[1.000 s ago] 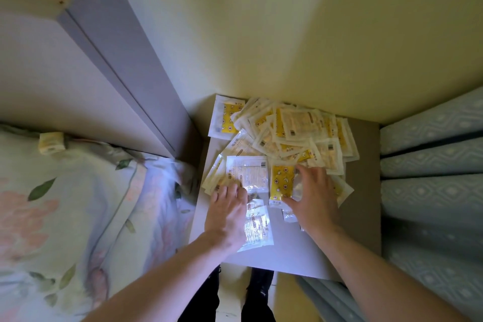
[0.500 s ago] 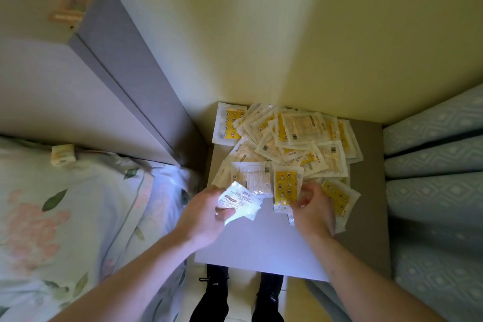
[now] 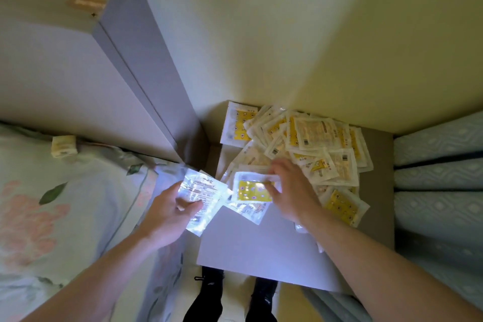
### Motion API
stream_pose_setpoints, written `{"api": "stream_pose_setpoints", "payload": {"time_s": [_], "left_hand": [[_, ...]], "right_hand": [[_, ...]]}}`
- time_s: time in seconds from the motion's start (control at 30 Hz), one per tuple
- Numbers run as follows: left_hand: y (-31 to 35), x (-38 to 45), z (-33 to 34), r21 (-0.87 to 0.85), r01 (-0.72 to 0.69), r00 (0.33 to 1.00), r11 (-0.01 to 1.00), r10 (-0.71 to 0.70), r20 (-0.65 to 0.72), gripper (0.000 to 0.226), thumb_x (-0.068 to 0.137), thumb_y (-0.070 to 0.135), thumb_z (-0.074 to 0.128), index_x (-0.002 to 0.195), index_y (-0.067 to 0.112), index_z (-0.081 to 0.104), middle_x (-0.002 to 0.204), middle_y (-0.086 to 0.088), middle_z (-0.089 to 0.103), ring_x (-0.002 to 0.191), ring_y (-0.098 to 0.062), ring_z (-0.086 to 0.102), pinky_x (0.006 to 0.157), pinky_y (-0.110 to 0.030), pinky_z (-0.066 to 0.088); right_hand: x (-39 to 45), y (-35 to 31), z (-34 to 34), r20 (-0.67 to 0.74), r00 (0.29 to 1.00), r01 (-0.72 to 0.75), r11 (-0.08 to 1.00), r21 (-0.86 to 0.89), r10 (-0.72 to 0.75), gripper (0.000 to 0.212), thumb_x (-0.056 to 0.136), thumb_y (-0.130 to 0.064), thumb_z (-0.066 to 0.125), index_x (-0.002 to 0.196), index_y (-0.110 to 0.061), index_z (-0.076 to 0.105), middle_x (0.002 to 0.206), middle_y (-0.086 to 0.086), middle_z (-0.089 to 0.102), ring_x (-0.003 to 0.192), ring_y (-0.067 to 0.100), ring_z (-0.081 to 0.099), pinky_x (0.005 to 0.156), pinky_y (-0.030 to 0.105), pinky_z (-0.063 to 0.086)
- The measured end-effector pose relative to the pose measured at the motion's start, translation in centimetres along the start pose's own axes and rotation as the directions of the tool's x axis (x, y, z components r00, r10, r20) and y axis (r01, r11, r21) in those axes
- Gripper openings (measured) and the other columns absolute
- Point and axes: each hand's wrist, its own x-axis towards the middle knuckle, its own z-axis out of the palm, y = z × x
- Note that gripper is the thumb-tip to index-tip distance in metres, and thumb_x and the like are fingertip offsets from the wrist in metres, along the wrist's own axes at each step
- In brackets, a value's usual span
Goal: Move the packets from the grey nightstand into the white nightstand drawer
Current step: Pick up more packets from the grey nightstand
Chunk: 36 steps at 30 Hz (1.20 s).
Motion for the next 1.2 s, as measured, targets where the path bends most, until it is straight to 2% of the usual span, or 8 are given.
{"api": "stream_pose_setpoints", "payload": {"time_s": [0.1,0.33,0.5,0.67,0.8,0.9,1.03,1.2], "left_hand": [[-0.2,0.4,-0.2,-0.010,-0.014,1.000,1.000,0.014,-0.027,0.019,0.087,0.030,0.079,0.086,0.034,0.060,0.074,0.015,0.072,0.060,0.002,0.062,0.063,-0.026,0.043],[-0.5,0.6,0.1,-0.017,-0.004,1.000,1.000,0.004,0.007,0.016,0.089,0.027,0.077,0.092,0.030,0.061,0.072,0.004,0.069,0.061,0.002,0.059,0.058,-0.012,0.040],[0.9,-0.6,-0.1,0.026,0.012,0.999,1.000,-0.014,0.048,0.024,0.090,0.029,0.075,0.095,0.041,0.054,0.084,0.006,0.072,0.080,-0.006,0.064,0.063,-0.016,0.040],[3.8,-3.7,-1.5,0.044,0.042,0.996,0.998,-0.045,0.076,0.032,0.093,0.031,0.072,0.112,0.038,0.048,0.088,0.007,0.069,0.081,-0.003,0.063,0.064,-0.014,0.040],[6.8,-8.4,-3.4,0.090,0.040,0.990,0.995,-0.051,0.133,0.021,0.093,0.035,0.069,0.108,0.024,0.060,0.092,0.005,0.067,0.082,-0.003,0.062,0.061,-0.014,0.039],[9.6,-12.6,-4.8,0.089,0.009,0.986,0.996,-0.024,0.166,0.013,0.097,0.031,0.058,0.105,0.021,0.061,0.097,0.004,0.067,0.089,-0.013,0.063,0.066,-0.019,0.043],[13.2,-18.4,-6.1,-0.011,-0.033,0.970,0.999,0.034,0.240,0.015,0.102,0.023,0.048,0.102,0.028,0.061,0.096,0.010,0.068,0.090,-0.007,0.064,0.069,-0.019,0.044],[13.8,-22.7,-6.9,-0.021,-0.134,0.932,0.991,0.133,0.337,0.043,0.081,0.051,0.049,0.118,0.033,0.062,0.104,-0.006,0.073,0.093,-0.023,0.071,0.092,-0.046,0.055]], "right_hand": [[1.1,-1.8,0.9,0.088,0.996,0.041,0.991,-0.125,-0.030,0.057,0.082,-0.047,0.077,0.124,-0.019,0.052,0.133,-0.003,0.049,0.129,0.020,0.042,0.102,0.039,0.041],[0.5,-3.0,2.1,-0.012,0.995,-0.103,0.983,-0.155,0.102,0.069,0.071,-0.059,0.082,0.123,-0.032,0.047,0.123,-0.016,0.058,0.117,0.013,0.053,0.099,0.037,0.036],[-1.6,-4.2,0.4,0.104,0.973,-0.166,0.941,-0.295,0.205,0.038,0.092,-0.056,0.062,0.120,-0.029,0.061,0.120,-0.008,0.063,0.091,0.020,0.063,0.096,0.035,0.033],[-6.6,-6.3,-3.9,0.036,0.885,-0.465,0.885,0.020,0.464,0.042,0.100,-0.050,0.055,0.129,-0.021,0.061,0.123,0.001,0.068,0.109,0.026,0.058,0.097,0.038,0.041],[-13.2,-8.4,-7.6,0.056,0.742,-0.626,0.659,0.417,0.668,0.065,0.093,-0.058,0.060,0.143,-0.018,0.052,0.135,0.004,0.064,0.126,0.029,0.056,0.099,0.039,0.047],[-18.8,-10.4,-10.5,0.083,0.695,-0.622,0.540,0.567,0.714,0.064,0.084,-0.066,0.056,0.128,-0.020,0.063,0.118,0.002,0.073,0.111,0.023,0.068,0.094,0.040,0.054],[-25.5,-13.5,-14.4,0.089,0.674,-0.497,0.361,0.789,0.733,0.017,0.101,-0.034,0.057,0.104,-0.024,0.070,0.096,-0.005,0.078,0.089,0.011,0.074,0.085,0.034,0.057],[-32.1,-16.1,-17.3,0.111,0.612,-0.348,0.141,0.927,0.783,0.014,0.099,-0.025,0.065,0.104,-0.017,0.075,0.095,0.001,0.080,0.087,0.019,0.078,0.079,0.035,0.058]]}}
